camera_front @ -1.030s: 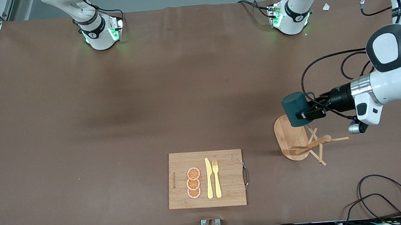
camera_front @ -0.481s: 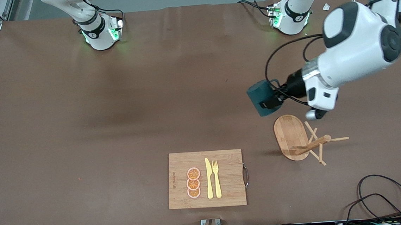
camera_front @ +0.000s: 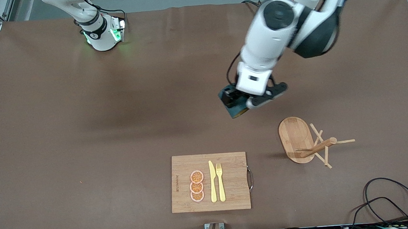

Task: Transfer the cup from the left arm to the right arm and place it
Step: 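Carry the teal mug with the left gripper toward the table middle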

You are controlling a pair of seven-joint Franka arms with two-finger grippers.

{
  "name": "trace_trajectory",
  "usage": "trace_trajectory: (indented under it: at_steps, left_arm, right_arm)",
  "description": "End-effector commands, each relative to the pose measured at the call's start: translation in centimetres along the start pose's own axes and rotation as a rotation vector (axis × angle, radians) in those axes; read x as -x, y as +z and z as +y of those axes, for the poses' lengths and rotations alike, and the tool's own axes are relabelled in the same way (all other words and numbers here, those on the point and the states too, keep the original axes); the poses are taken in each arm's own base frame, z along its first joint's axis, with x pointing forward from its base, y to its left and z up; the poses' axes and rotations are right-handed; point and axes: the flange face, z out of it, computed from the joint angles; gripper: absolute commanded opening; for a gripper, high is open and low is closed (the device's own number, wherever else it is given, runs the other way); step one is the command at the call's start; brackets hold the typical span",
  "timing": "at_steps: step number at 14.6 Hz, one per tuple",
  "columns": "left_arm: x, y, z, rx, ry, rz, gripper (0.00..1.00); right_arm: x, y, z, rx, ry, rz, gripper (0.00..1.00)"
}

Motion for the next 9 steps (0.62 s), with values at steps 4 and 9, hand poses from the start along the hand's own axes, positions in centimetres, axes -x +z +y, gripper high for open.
trace_trajectory:
  at_steps: [4, 9]
  left_arm:
    - [11.4, 5.9, 5.9, -0.066, 0.254, 0.272, 0.45]
    - [22.9, 13.6, 8.0, -0.083, 0.458, 0.548, 0.41]
  right_arm:
    - [0.4, -0.2, 0.1, -0.018, -0.008, 0.000, 1.00]
    - [0.4, -0.3, 0.1, -0.018, -0.008, 0.002, 1.00]
